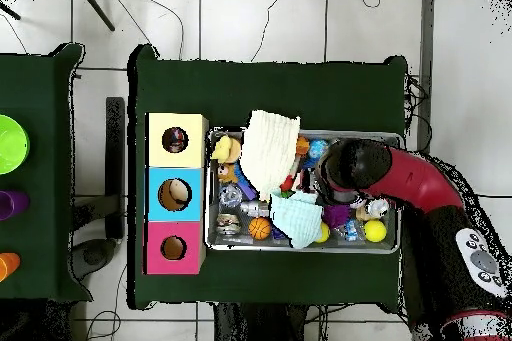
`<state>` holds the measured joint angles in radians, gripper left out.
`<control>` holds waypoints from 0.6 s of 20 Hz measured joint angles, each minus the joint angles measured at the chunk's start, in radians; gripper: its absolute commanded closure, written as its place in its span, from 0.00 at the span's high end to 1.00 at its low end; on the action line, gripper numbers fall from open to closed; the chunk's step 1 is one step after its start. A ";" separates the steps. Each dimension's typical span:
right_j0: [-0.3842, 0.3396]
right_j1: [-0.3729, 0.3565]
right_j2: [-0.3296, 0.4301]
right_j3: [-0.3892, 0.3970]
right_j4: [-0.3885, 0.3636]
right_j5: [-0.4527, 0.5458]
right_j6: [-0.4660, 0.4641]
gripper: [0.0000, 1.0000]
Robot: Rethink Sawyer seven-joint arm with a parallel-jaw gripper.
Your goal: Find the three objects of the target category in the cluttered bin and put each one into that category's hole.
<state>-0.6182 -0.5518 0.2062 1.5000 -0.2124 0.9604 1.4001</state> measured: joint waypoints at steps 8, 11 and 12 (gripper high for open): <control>-0.032 0.032 0.000 -0.033 -0.052 0.000 0.000 1.00; -0.042 0.044 0.000 -0.048 -0.070 0.000 0.000 1.00; -0.045 0.048 0.000 -0.051 -0.074 0.000 0.000 1.00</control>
<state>-0.6630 -0.5041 0.2062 1.4493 -0.2861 0.9604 1.4001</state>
